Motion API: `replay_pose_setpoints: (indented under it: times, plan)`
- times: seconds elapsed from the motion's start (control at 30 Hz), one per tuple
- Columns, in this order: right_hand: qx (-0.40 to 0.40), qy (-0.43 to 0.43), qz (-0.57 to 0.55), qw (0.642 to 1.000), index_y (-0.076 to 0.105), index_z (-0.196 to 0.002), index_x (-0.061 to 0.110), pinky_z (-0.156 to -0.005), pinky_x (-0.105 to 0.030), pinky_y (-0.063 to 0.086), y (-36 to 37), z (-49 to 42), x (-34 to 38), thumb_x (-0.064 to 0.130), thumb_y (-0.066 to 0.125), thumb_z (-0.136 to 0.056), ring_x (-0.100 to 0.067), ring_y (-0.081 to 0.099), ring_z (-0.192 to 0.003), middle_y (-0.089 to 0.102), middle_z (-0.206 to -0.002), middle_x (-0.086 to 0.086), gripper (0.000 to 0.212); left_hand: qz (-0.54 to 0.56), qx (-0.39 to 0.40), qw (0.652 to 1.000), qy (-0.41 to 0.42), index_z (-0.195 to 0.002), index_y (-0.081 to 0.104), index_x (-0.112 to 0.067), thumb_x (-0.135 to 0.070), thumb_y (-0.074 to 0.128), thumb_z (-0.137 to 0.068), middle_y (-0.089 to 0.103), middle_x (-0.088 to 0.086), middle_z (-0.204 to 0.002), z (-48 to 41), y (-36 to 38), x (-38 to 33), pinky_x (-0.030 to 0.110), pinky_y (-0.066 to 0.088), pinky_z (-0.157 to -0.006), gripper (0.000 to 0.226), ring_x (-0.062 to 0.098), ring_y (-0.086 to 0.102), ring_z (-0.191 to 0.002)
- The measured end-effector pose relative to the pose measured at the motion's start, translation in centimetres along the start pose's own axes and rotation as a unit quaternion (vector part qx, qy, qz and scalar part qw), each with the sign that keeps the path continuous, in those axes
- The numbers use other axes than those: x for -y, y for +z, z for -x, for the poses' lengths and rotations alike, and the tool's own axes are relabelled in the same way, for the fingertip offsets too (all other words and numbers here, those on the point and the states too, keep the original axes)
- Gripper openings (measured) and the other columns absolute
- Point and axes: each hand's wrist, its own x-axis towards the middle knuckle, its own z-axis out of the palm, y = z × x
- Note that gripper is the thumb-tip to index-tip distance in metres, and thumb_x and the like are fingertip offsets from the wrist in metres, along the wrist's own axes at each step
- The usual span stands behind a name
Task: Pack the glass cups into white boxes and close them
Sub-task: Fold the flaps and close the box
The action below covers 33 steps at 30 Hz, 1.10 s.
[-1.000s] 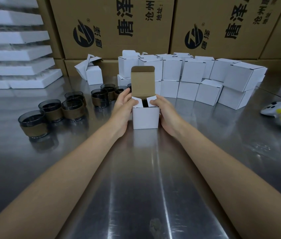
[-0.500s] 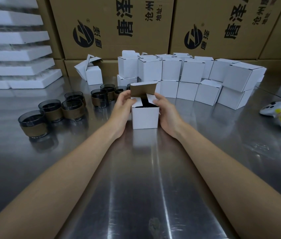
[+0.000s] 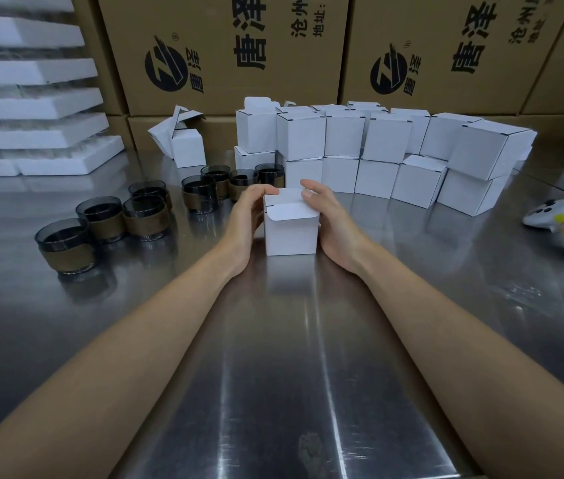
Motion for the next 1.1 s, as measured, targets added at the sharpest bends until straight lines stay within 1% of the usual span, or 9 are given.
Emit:
replay_pose_setpoints:
  times: [0.17, 0.3, 0.43, 0.57, 0.67, 0.77, 0.9, 1.0, 1.1]
  plan:
    - [-0.044, -0.044, 0.06, 0.996, 0.063, -0.108, 0.031, -0.097, -0.032, 0.049, 0.2, 0.0, -0.5, 0.056, 0.064, -0.079, -0.013, 0.063, -0.109, 0.064, -0.122, -0.004, 0.038, -0.057, 0.03, 0.997, 0.031, -0.097, 0.053, -0.023, -0.025, 0.046, -0.098, 0.056, -0.004, -0.1, 0.3, 0.2, 0.3, 0.031, 0.041, -0.076, 0.007, 0.014, 0.052, -0.093]
    - [-0.088, -0.076, 0.097, 0.989, 0.067, -0.098, 0.032, -0.07, -0.009, 0.048, 0.4, 0.0, -0.5, 0.051, 0.063, -0.087, 0.006, 0.066, -0.089, 0.072, -0.095, 0.017, 0.022, -0.142, 0.017, 0.987, 0.075, -0.108, 0.05, -0.028, -0.041, 0.035, -0.103, 0.055, -0.014, -0.1, 0.5, 0.3, 0.6, 0.023, 0.044, -0.087, 0.02, 0.002, 0.054, -0.093]
    - [-0.097, -0.095, 0.104, 0.985, 0.067, -0.095, 0.03, -0.063, -0.004, 0.044, 0.4, 0.1, -0.2, 0.04, 0.062, -0.093, 0.012, 0.064, -0.077, 0.07, -0.081, 0.022, 0.011, -0.212, 0.033, 0.966, 0.142, -0.114, 0.044, -0.023, -0.037, 0.024, -0.105, 0.052, -0.017, -0.1, 1.2, 0.4, 0.8, 0.006, 0.041, -0.079, 0.026, -0.012, 0.051, -0.086]
    - [-0.072, -0.079, 0.102, 0.989, 0.066, -0.103, 0.029, -0.062, -0.007, 0.047, -0.1, -0.1, -0.2, 0.04, 0.065, -0.09, 0.01, 0.065, -0.08, 0.071, -0.09, 0.02, 0.016, -0.224, 0.034, 0.961, 0.162, -0.113, 0.043, -0.019, -0.032, 0.024, -0.106, 0.049, -0.013, -0.1, 1.2, 0.4, 0.8, 0.012, 0.04, -0.082, 0.024, 0.0, 0.049, -0.091]
    - [-0.044, -0.052, 0.112, 0.991, 0.062, -0.118, 0.03, -0.081, -0.019, 0.052, -0.7, -0.3, -0.5, 0.04, 0.066, -0.09, -0.004, 0.065, -0.1, 0.066, -0.116, 0.004, 0.03, -0.239, 0.034, 0.958, 0.154, -0.114, 0.043, -0.022, -0.031, 0.027, -0.106, 0.051, -0.006, -0.108, 1.0, 0.2, 1.0, 0.026, 0.041, -0.089, 0.021, 0.012, 0.05, -0.101]
    - [-0.021, -0.041, 0.106, 0.993, 0.059, -0.122, 0.03, -0.095, -0.031, 0.05, -1.1, -0.3, -0.5, 0.034, 0.065, -0.085, -0.013, 0.062, -0.104, 0.062, -0.113, 0.002, 0.037, -0.246, 0.032, 0.961, 0.122, -0.117, 0.046, -0.023, -0.022, 0.032, -0.105, 0.049, 0.007, -0.127, 0.7, 0.2, 1.2, 0.035, 0.04, -0.098, 0.018, 0.021, 0.049, -0.116]
    - [-0.003, -0.024, 0.105, 0.994, 0.058, -0.114, 0.031, -0.08, -0.023, 0.047, -0.5, -0.3, -0.1, 0.03, 0.061, -0.074, -0.01, 0.061, -0.091, 0.058, -0.101, 0.005, 0.04, -0.195, 0.033, 0.978, 0.063, -0.116, 0.05, -0.02, -0.011, 0.036, -0.099, 0.047, 0.011, -0.133, 0.4, 0.5, 0.6, 0.036, 0.039, -0.101, 0.024, 0.022, 0.047, -0.122]
    - [-0.01, -0.021, 0.096, 0.995, 0.059, -0.101, 0.03, -0.062, -0.016, 0.045, 0.1, -0.3, 0.2, 0.026, 0.059, -0.069, -0.007, 0.06, -0.078, 0.058, -0.098, 0.002, 0.032, -0.15, 0.035, 0.987, 0.042, -0.117, 0.051, -0.019, -0.008, 0.036, -0.097, 0.052, 0.008, -0.128, 0.4, 0.7, 0.1, 0.033, 0.041, -0.092, 0.027, 0.02, 0.052, -0.115]
    - [0.011, -0.029, 0.111, 0.993, 0.058, -0.099, 0.028, -0.07, -0.02, 0.045, -0.5, -0.1, 0.1, 0.026, 0.063, -0.079, -0.012, 0.06, -0.085, 0.058, -0.101, 0.0, 0.021, -0.125, 0.018, 0.991, 0.042, -0.12, 0.048, -0.022, -0.01, 0.038, -0.097, 0.053, 0.0, -0.118, 0.6, 0.8, 0.1, 0.029, 0.043, -0.087, 0.028, 0.015, 0.053, -0.106]
